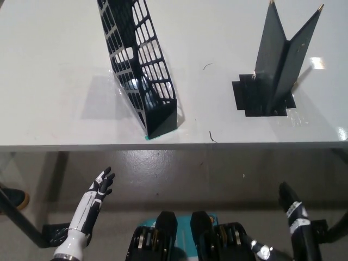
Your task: A notebook is kept standing on the table on the right hand side and a black shelf is kept on the left hand side and the robot uses its right hand to grab the notebook and places it in the shelf
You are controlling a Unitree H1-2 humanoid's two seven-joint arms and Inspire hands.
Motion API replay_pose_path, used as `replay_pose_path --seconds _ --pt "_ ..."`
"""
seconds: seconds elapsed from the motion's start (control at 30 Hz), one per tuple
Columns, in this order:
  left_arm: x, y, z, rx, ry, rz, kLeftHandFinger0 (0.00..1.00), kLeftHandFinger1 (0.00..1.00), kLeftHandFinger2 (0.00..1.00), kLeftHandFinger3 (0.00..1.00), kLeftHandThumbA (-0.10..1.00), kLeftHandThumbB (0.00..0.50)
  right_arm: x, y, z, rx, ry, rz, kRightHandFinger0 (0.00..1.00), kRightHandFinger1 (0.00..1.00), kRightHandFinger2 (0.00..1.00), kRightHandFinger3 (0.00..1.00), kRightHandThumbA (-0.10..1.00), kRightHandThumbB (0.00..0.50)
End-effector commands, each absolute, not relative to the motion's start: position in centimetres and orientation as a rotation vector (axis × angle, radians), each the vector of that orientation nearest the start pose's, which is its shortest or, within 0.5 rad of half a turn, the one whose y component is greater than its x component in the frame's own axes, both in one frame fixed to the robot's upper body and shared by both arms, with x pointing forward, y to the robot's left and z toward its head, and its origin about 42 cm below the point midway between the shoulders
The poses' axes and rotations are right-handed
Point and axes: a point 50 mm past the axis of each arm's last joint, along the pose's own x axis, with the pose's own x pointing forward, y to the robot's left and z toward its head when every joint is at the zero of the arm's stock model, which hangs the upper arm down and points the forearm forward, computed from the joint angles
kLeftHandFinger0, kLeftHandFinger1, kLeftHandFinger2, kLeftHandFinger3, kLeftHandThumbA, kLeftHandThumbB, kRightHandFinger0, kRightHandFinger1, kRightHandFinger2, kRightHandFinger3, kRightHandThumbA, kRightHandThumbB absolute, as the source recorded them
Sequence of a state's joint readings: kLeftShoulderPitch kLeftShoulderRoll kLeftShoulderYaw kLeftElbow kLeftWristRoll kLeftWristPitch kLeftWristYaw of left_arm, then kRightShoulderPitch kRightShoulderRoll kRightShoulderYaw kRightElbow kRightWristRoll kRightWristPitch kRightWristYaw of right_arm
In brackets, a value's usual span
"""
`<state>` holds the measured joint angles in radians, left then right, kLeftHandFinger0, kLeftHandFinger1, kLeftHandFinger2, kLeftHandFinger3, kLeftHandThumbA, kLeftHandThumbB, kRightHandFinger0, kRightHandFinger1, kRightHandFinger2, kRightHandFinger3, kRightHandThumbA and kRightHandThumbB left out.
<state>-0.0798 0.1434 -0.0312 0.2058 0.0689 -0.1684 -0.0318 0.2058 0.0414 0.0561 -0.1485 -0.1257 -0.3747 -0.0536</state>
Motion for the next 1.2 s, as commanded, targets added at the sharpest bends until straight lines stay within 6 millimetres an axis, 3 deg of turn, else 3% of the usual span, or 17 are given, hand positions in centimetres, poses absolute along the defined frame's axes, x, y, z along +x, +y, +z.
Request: replay_pose_path --seconds 0.0,0.1,0.17,0.37,0.5,0.77,0.97,1.07,1.17 --pt "31.1 24.8 8.4 0.221 -0.105 -0.108 1.00 1.00 1.00 1.00 1.00 0.149 23.5 -19.9 16.3 -0.120 -0.555 -0.169 1.00 1.00 1.00 1.00 1.00 0.206" --pt "31.0 24.8 8.3 0.223 -0.105 -0.108 1.00 1.00 1.00 1.00 1.00 0.148 25.1 -20.2 18.1 -0.117 -0.590 -0.213 1.00 1.00 1.00 1.00 1.00 0.212" --pt "30.9 24.7 8.3 0.223 -0.110 -0.112 1.00 1.00 1.00 1.00 1.00 0.129 26.5 -20.6 19.5 -0.092 -0.604 -0.229 1.00 1.00 1.00 1.00 1.00 0.254" --pt "30.7 24.6 8.3 0.223 -0.102 -0.114 1.00 1.00 1.00 1.00 1.00 0.126 30.1 -21.3 22.4 -0.095 -0.655 -0.292 1.00 1.00 1.00 1.00 1.00 0.306" --pt "30.5 24.6 8.2 0.216 -0.098 -0.111 1.00 1.00 1.00 1.00 1.00 0.128 32.3 -21.4 23.6 -0.108 -0.648 -0.319 1.00 1.00 1.00 1.00 1.00 0.286" --pt "30.5 24.7 7.9 0.222 -0.100 -0.112 1.00 1.00 1.00 1.00 1.00 0.141 37.0 -21.7 24.4 -0.147 -0.611 -0.344 1.00 1.00 1.00 1.00 1.00 0.270" --pt "30.2 24.6 7.8 0.217 -0.086 -0.108 1.00 1.00 1.00 1.00 1.00 0.133 41.1 -21.8 24.4 -0.122 -0.588 -0.355 1.00 1.00 1.00 1.00 1.00 0.310" --pt "30.1 24.6 7.8 0.215 -0.081 -0.111 1.00 1.00 1.00 1.00 1.00 0.130 43.4 -21.4 24.7 -0.115 -0.578 -0.373 1.00 1.00 1.00 1.00 1.00 0.303" --pt "30.1 24.5 7.7 0.212 -0.079 -0.110 1.00 1.00 1.00 1.00 1.00 0.132 45.5 -20.9 25.2 -0.093 -0.546 -0.360 1.00 1.00 1.00 1.00 1.00 0.337"
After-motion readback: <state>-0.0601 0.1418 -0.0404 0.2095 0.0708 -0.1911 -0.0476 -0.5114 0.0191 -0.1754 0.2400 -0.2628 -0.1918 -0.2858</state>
